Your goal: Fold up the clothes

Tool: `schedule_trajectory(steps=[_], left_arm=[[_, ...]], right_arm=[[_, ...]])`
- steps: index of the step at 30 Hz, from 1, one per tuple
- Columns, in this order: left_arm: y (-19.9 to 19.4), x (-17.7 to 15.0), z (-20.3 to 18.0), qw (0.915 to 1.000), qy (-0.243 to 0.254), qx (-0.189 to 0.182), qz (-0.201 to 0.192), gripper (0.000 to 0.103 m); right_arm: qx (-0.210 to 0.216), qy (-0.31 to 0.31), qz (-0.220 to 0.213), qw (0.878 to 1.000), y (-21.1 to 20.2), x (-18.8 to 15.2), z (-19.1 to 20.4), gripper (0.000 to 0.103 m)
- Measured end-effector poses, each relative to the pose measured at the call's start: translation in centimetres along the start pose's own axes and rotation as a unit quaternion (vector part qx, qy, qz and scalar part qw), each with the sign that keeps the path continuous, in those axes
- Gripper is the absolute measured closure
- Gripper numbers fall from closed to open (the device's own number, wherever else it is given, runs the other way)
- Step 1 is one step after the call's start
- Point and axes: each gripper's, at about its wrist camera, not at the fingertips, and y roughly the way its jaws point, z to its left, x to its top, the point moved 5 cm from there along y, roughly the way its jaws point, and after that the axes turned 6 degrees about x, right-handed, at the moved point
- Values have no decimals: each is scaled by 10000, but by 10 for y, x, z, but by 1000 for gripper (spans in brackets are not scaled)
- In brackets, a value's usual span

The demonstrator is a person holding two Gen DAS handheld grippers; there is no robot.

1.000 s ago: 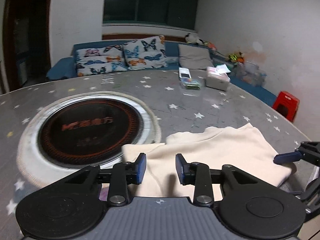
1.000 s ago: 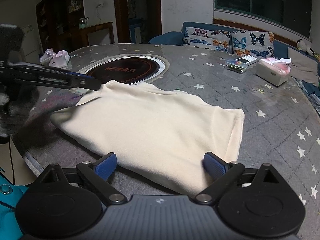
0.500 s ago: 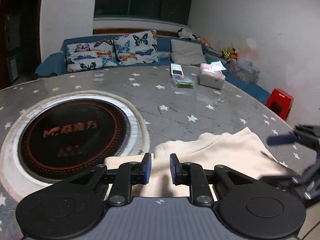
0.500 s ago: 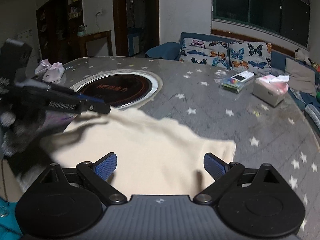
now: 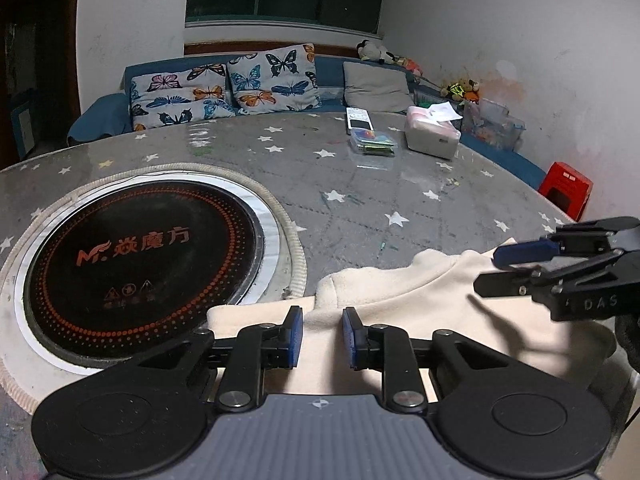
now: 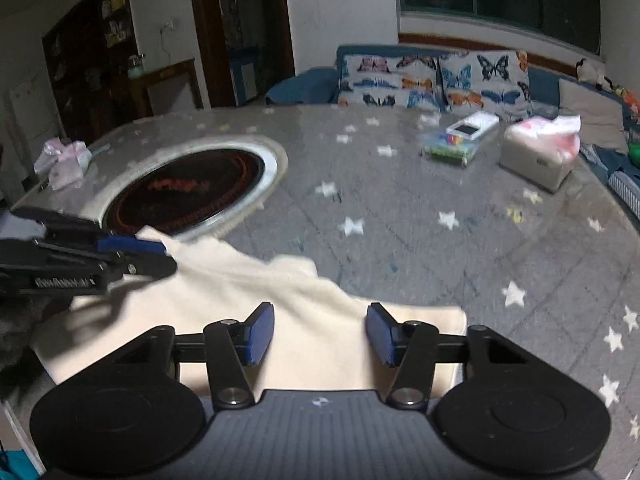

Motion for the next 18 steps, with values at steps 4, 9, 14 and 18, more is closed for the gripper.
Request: schedule_trajectory(steps=[4,9,14,18], left_arm=[[-6,3,-2,10000,-29,-29,-85,79],[5,3,-1,10000,16,50,26,78],[0,4,2,10000,-16,49,-10,77],[-18,7,14,9996,-195,105,-150,77]], right_arm=[[156,-67,-248,9995,-3,15,11,57],[191,-6,-17,9998,26,19,14,71],[86,-95,-2,9999,28,19,19,71],[126,-345,-152,9992,6,21,31,70]])
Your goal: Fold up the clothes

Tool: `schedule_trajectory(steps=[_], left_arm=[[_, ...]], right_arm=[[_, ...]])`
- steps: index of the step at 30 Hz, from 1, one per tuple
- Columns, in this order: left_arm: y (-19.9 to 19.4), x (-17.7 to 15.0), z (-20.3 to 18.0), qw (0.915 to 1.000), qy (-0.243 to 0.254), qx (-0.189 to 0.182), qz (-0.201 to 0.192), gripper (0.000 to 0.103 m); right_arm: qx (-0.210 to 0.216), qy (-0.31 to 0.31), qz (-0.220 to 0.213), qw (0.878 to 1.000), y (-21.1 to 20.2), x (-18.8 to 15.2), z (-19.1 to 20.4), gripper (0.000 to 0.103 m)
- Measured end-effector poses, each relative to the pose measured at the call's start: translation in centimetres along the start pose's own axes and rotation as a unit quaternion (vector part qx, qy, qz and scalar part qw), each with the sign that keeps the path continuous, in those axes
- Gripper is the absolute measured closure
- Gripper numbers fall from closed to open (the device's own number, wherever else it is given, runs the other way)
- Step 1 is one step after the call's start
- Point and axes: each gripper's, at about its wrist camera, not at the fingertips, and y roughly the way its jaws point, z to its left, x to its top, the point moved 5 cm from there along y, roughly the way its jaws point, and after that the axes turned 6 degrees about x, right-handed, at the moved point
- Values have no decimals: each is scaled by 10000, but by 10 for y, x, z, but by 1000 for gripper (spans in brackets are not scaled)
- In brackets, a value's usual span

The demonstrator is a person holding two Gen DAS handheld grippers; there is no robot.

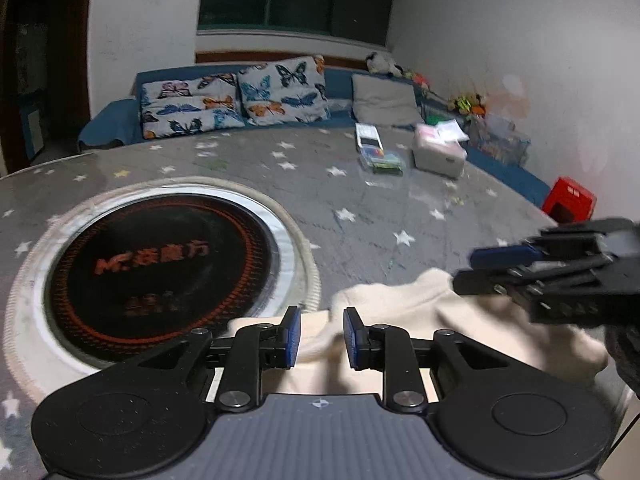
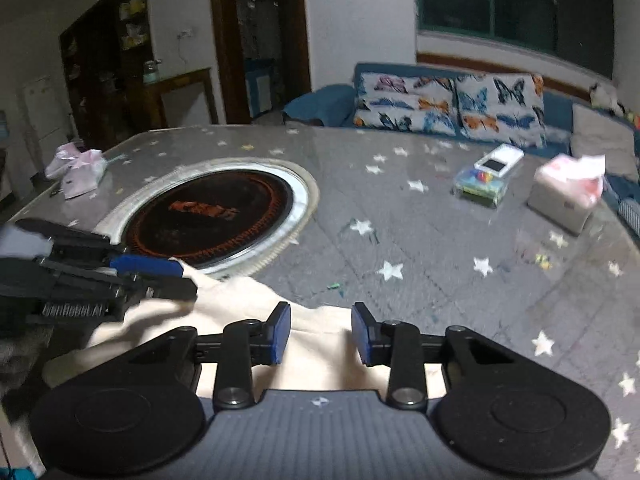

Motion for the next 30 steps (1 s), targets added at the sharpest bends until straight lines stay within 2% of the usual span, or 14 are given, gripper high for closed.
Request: schedule_trajectory(steps=[1,3,6,9,16,21,30], left_arm=[[-5,-1,4,10000,-54,14,-5,77],[-15,-3,12,9999,-153,37,9,73],[-30,-12,18,9998,-209,53,46,68],[-42,-24,22,9997,-215,61,95,68],[-44,-50,36,9986,-295,273,351,66],[-49,-52,45,9983,-335,399,261,68],[-68,-46,71,9943,-1010,258,217,65]], right_arm=[[37,-108,-18,9999,-7,-1,6,69],[126,-290,-15,9995,-17,-4,17,58],[269,-561,17,9981,-28,-10,35,57],[440,-795,64,9958,-36,-16,54,54],[935,-1421,232,9852,-39,-26,105,54],[1203,-1924,360,9732,-31,-33,142,53],[1440,-2657,551,9517,-15,-46,183,57]])
